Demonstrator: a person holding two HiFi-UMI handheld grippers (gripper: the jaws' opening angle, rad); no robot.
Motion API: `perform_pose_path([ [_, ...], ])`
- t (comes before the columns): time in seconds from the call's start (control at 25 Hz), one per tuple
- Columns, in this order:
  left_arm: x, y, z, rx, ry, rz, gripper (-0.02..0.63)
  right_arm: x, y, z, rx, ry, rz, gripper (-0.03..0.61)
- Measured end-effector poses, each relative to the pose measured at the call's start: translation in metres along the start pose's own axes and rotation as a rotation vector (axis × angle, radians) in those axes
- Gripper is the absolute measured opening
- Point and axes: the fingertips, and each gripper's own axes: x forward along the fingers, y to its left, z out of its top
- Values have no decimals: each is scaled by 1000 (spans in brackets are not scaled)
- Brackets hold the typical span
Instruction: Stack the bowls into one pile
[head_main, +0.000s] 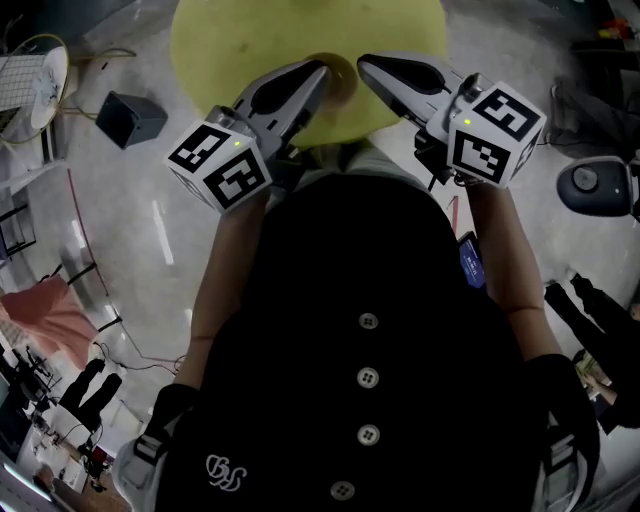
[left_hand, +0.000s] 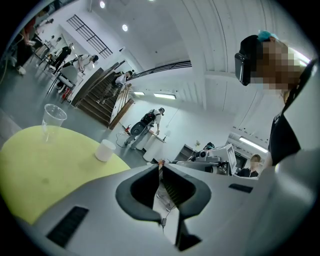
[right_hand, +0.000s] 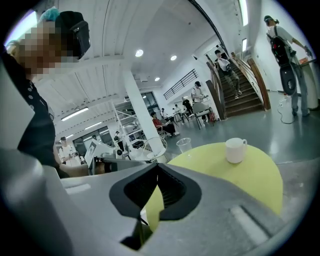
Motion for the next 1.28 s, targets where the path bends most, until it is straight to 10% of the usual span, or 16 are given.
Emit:
perform_pose_path([
  [1.28, -5, 5, -17, 17, -15, 84, 32, 8, 7, -19, -47, 47, 18, 3],
])
